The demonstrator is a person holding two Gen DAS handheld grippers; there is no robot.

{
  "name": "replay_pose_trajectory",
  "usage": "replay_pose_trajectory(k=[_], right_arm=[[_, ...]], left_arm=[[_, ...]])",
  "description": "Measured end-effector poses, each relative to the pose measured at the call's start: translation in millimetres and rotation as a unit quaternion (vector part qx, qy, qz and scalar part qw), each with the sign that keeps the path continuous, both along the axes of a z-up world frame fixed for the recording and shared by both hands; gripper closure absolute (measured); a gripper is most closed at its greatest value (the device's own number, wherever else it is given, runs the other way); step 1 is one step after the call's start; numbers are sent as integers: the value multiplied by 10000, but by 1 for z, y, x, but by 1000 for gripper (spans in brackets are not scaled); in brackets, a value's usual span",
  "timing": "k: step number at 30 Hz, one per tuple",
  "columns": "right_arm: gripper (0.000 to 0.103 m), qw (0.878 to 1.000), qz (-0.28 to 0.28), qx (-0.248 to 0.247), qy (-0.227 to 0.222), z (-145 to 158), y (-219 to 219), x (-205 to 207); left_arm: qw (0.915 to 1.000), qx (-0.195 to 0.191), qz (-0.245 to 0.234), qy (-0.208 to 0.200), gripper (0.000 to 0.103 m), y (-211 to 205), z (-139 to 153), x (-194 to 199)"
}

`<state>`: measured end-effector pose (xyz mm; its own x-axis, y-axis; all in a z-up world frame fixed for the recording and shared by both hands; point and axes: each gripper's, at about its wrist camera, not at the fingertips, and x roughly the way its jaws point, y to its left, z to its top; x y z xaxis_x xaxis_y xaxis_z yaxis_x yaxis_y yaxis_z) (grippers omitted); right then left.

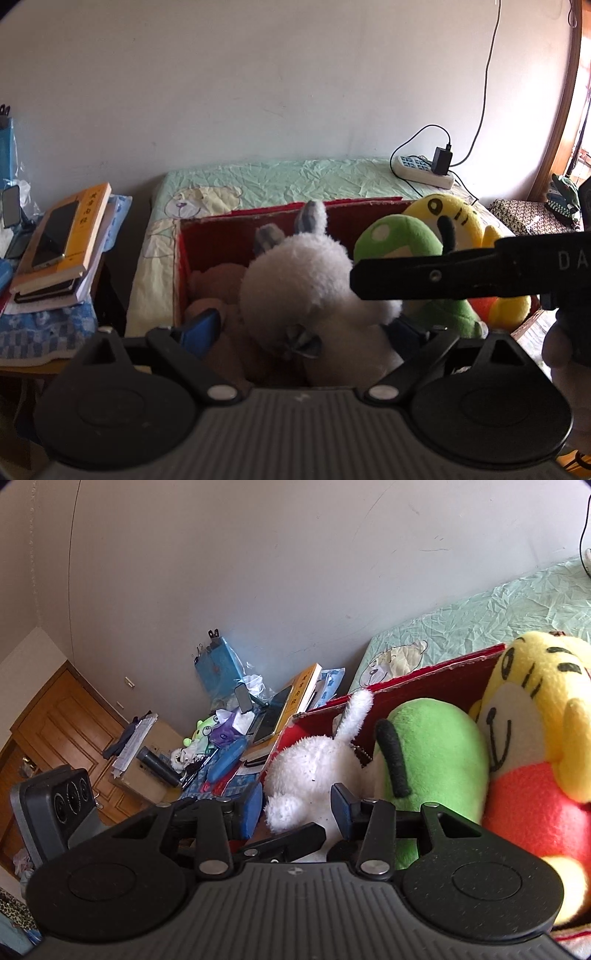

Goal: Organize objects
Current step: 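Lower the pink bear into the box beside the green plush, then open the right gripper to release the pink bear and withdraw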

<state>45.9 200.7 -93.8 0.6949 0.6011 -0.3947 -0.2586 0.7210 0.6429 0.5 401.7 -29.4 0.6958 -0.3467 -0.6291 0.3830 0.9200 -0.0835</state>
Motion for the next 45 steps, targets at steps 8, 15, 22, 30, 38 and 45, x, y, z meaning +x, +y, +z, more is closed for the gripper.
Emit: replay_pose_trajectory(k=[8,15,22,30,38,45], right_arm=[[57,9992,-393,-31,45,5,-16,-15],[57,9923,-947,-753,-255,27,-25,-41],[56,9807,-1545,-1159,-298,33,-46,-62],[51,9698,-1889,-1544,59,29,-89,-74],[49,9659,-1913,-1688,434,26,-138,-94],[32,9593,-2023,-1916,462,24,-174,-114]], left_arm=[[9998,-45,26,-166,4,1,19,-11],[9990,-143,-299,-303,1,-8,42,-24],[9992,-253,-321,9,1,-38,48,-27],[9991,315,270,67,1,-83,44,-39],[9957,670,632,114,0,-146,44,-58],[9925,789,753,556,0,-201,37,-67]])
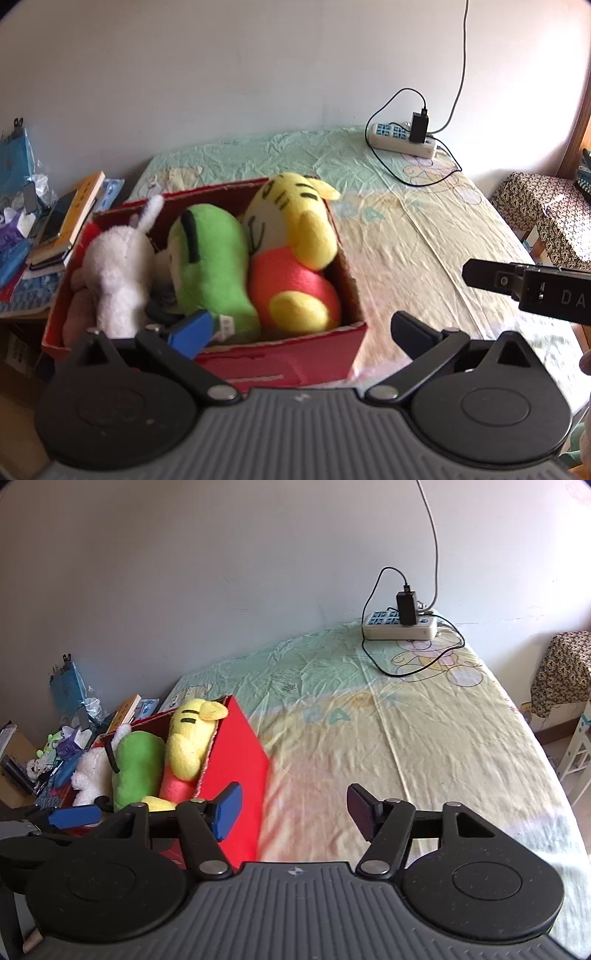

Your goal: Organize objects

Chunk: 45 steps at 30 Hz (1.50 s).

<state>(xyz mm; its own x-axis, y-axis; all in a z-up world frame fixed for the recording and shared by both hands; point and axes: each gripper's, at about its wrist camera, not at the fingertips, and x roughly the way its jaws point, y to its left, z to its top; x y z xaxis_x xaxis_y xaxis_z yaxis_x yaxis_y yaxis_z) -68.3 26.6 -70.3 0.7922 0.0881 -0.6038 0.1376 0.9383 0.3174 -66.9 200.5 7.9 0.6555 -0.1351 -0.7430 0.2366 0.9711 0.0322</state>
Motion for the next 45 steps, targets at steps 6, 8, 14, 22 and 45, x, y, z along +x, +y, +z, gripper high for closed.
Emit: replay_pose_trajectory(k=[6,8,14,22,45], right_arm=[[24,9992,-260,-307,-64,4,-32,-16],[24,9988,-349,-346,-49,4,-43,-21],[22,9966,-615,-537,96,1,-61,-33],[19,9935,-828,-718,320,-5,-71,-37],[17,9914,-315,-1027,752,-3,-17,-9]], left_arm=[[9999,164,-30,28,0,-44,-9,-13],[9998,182,-43,51,0,-58,-12,-15],[9998,187,-20,114,0,-87,-18,-19],[9978,592,6,309,0,-110,-30,-21],[9929,792,730,505,0,-61,-30,-24]])
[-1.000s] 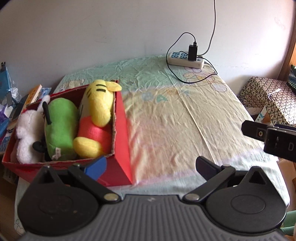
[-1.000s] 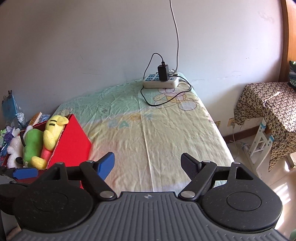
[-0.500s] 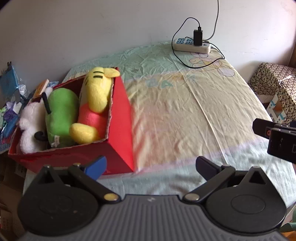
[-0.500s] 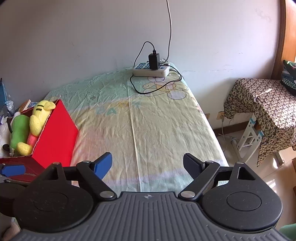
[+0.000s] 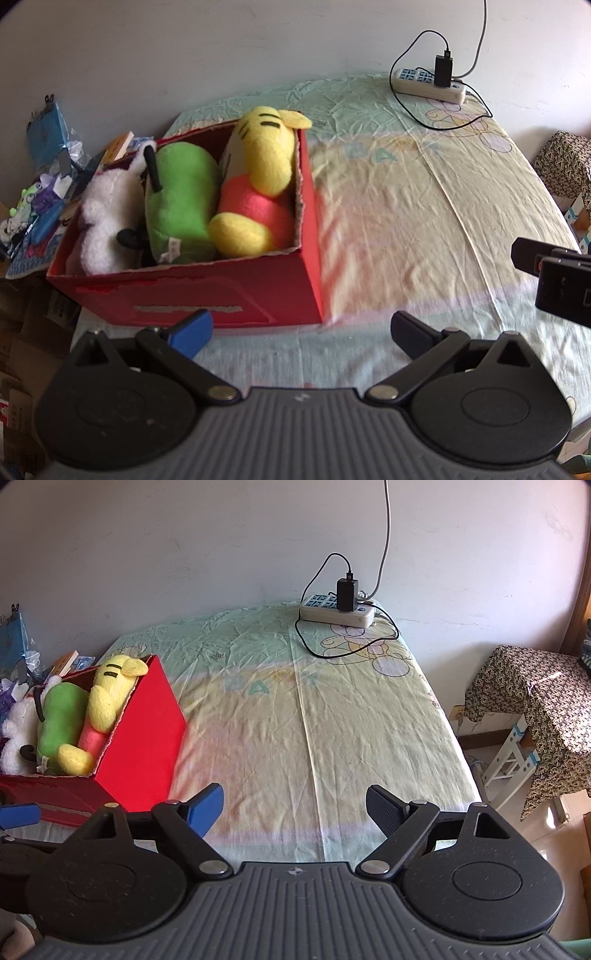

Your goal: Organize objects

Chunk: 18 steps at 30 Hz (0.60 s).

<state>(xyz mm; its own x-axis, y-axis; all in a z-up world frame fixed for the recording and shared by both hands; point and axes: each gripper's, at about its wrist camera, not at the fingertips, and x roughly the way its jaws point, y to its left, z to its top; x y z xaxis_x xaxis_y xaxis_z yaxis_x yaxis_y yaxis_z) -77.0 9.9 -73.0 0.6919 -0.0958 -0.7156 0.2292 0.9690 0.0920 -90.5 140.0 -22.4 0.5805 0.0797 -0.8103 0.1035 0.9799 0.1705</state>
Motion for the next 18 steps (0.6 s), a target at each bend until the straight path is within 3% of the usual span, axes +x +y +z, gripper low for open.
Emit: replay_pose_trajectory(k=[7,18], right_arm=[[17,10000,-51,16,-1,15,27,11],[16,9997,-175,-171,-67,40,76,28]], left_arm=[[9997,-16,35,-239,0,33,17,2],[9996,-23,21,-292,0,87,34,23]])
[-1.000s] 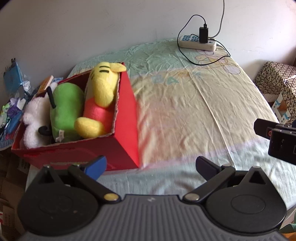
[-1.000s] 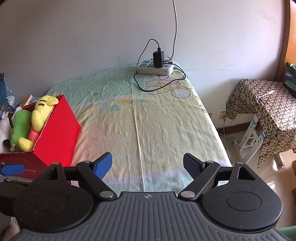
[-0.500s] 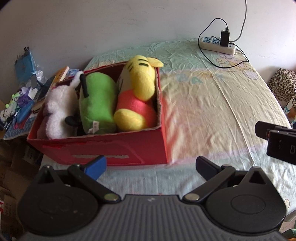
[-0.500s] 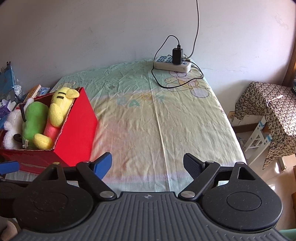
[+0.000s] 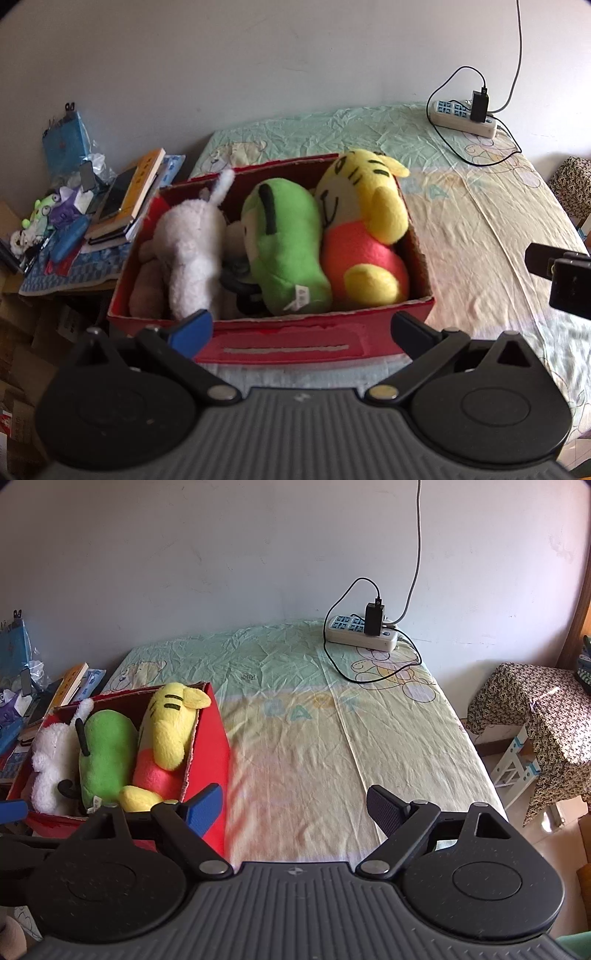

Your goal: Organize objects

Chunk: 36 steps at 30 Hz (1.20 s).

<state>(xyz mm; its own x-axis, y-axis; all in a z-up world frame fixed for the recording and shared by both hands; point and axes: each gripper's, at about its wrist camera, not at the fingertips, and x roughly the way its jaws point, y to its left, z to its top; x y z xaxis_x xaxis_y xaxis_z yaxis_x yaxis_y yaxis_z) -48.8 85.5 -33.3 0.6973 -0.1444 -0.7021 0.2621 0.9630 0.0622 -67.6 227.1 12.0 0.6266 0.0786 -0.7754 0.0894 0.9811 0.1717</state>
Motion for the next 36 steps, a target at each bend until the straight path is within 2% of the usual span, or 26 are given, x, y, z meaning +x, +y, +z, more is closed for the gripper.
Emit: replay_pose_trajectory(k=[10,19,28,36], right_arm=[[14,9997,-130,-193,-32,9,42,12],[13,9992,-289,-277,46,3,70,28],[13,9981,-494,-326,143,0,83,45],[13,9990,-262,-288,237,-2,87,63]], left_arm=[[9999,-5,-95,-81,1,40,6,12],[9997,-134,-171,-106,1,73,6,26],[9994,-218,-258,-12,0,94,-1,37],[9996,-284,-52,-64,0,103,2,46]])
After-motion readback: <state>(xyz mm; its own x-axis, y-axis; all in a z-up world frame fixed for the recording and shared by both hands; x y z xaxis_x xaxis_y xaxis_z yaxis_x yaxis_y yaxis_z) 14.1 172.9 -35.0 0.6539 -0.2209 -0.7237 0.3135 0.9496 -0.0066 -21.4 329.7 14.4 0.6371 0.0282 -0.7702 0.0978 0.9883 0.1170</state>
